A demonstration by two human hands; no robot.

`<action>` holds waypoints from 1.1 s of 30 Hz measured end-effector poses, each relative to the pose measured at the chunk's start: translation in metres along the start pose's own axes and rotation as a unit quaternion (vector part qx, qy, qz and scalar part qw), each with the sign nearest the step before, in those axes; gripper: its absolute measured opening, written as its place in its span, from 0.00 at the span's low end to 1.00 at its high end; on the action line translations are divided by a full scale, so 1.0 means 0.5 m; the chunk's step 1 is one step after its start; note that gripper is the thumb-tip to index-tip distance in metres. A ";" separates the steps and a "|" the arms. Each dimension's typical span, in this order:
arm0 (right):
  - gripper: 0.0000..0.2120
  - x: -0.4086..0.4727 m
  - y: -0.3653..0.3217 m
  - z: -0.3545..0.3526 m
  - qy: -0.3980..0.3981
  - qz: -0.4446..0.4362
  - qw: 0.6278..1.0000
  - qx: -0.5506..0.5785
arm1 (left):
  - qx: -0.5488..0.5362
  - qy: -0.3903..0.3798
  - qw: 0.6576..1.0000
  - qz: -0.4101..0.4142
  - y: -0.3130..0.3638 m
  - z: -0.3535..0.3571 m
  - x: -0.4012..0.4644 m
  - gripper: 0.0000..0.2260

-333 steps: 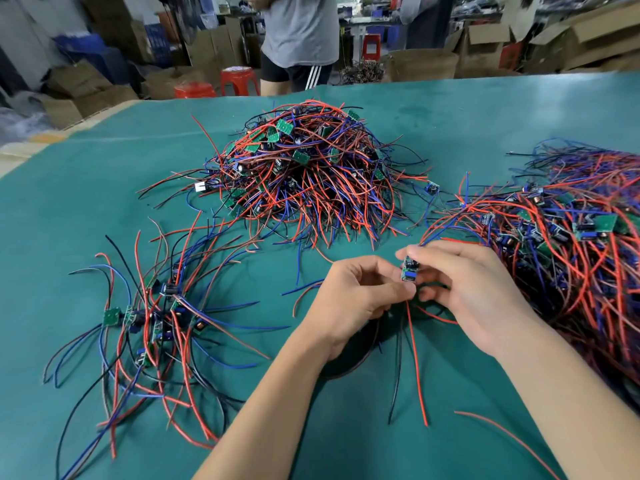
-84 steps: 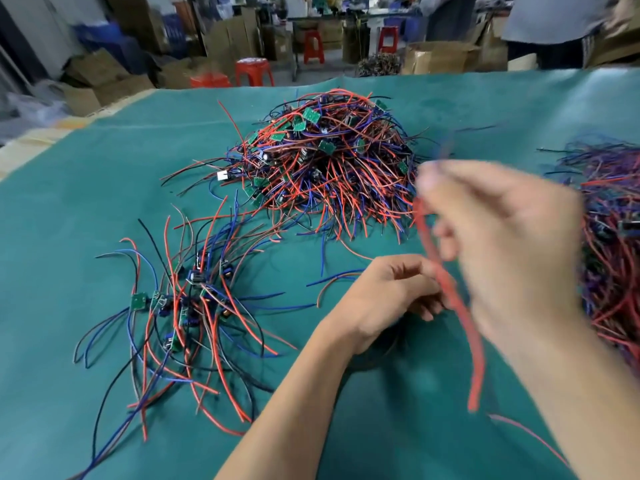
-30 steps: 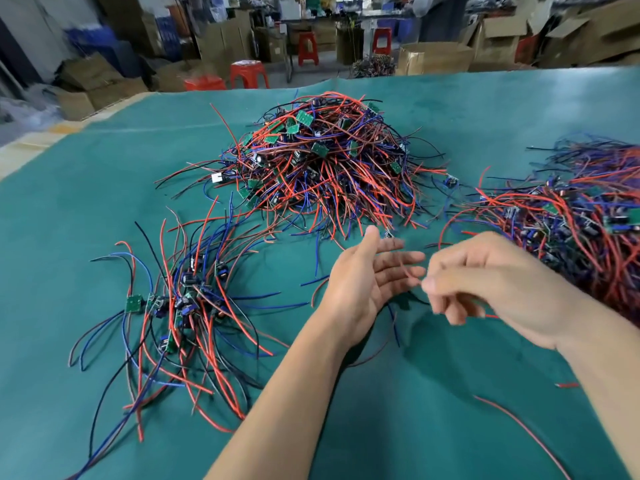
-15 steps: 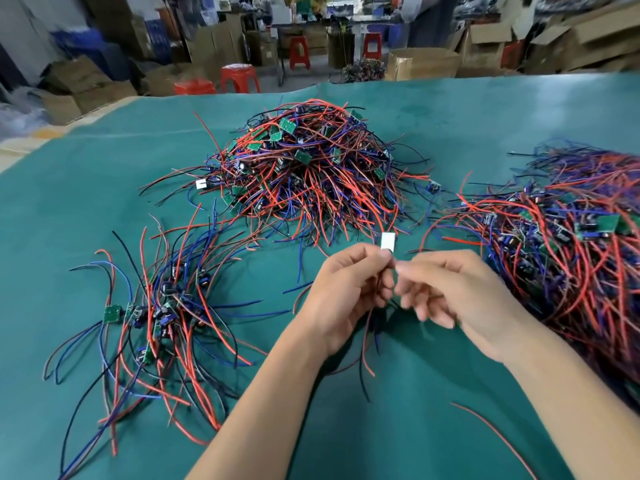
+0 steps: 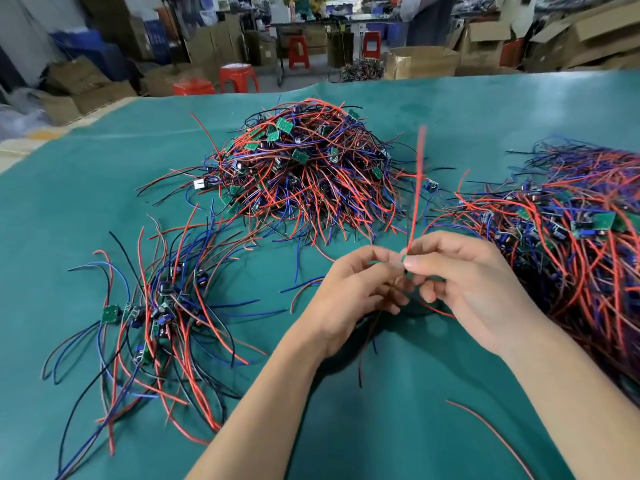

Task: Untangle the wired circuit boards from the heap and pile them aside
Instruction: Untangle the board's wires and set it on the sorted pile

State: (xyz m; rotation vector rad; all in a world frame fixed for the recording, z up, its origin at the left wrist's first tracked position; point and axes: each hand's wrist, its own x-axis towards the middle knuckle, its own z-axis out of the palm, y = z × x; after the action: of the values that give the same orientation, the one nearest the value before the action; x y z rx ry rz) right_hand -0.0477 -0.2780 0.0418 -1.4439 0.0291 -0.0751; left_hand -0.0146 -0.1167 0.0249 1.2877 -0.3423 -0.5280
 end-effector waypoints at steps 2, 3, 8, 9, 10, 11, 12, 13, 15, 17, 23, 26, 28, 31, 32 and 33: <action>0.15 0.000 0.001 0.001 -0.011 -0.003 1.000 0.002 | -0.017 -0.003 1.000 0.005 0.000 -0.001 0.000 0.06; 0.15 0.000 0.002 0.001 -0.010 -0.007 1.000 -0.005 | -0.026 -0.005 1.000 0.007 0.000 -0.002 0.001 0.07; 0.08 0.000 0.009 0.006 0.023 -0.035 0.997 -0.060 | -0.045 0.005 0.999 0.006 0.005 0.001 0.001 0.11; 0.08 0.000 0.012 0.007 0.032 -0.039 0.996 -0.075 | -0.050 0.007 0.999 0.006 0.004 0.000 0.001 0.11; 0.08 0.000 0.015 0.009 0.038 -0.044 0.994 -0.090 | -0.058 0.010 0.998 0.006 0.004 -0.001 0.000 0.12; 0.08 0.000 0.017 0.010 0.045 -0.048 0.993 -0.103 | -0.065 0.012 0.998 0.008 0.001 -0.001 0.000 0.11; 0.08 0.001 0.018 0.011 0.053 -0.052 0.991 -0.110 | -0.067 0.009 0.998 0.009 0.000 0.000 -0.001 0.10; 0.09 0.002 0.019 0.011 0.066 -0.055 0.990 -0.111 | -0.061 0.004 0.998 0.010 -0.002 -0.001 0.000 0.09; 0.08 0.004 0.022 0.009 0.099 -0.056 0.988 -0.103 | -0.044 -0.014 0.999 0.016 -0.007 -0.002 0.002 0.09; 0.07 0.006 0.025 0.008 0.120 -0.055 0.986 -0.101 | -0.038 -0.025 0.999 0.021 -0.011 -0.004 0.002 0.10; 0.12 0.009 0.028 0.014 0.155 -0.097 0.978 -0.099 | -0.031 -0.032 0.999 0.008 -0.012 -0.001 0.004 0.11; 0.08 0.009 0.027 0.013 0.146 -0.090 0.981 -0.093 | -0.021 -0.014 1.000 0.000 -0.010 -0.003 0.004 0.12; 0.05 0.009 0.028 0.011 0.123 -0.068 0.986 -0.089 | -0.013 -0.012 1.000 0.006 -0.011 -0.003 0.006 0.16; 0.05 0.011 0.031 0.003 0.088 -0.033 0.993 -0.074 | 0.029 -0.014 0.999 0.020 -0.014 -0.002 0.006 0.15; 0.05 0.011 0.031 0.002 0.073 -0.024 0.995 -0.070 | 0.037 -0.015 0.999 0.019 -0.014 -0.003 0.005 0.16; 0.06 0.009 0.030 0.002 0.060 -0.020 0.996 -0.069 | 0.041 -0.017 0.999 0.017 -0.014 -0.004 0.005 0.15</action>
State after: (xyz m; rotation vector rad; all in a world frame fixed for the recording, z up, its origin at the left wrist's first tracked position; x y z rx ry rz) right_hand -0.0424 -0.2756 0.0270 -1.5759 0.1062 -0.1965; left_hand -0.0128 -0.1179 0.0174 1.3516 -0.4159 -0.5118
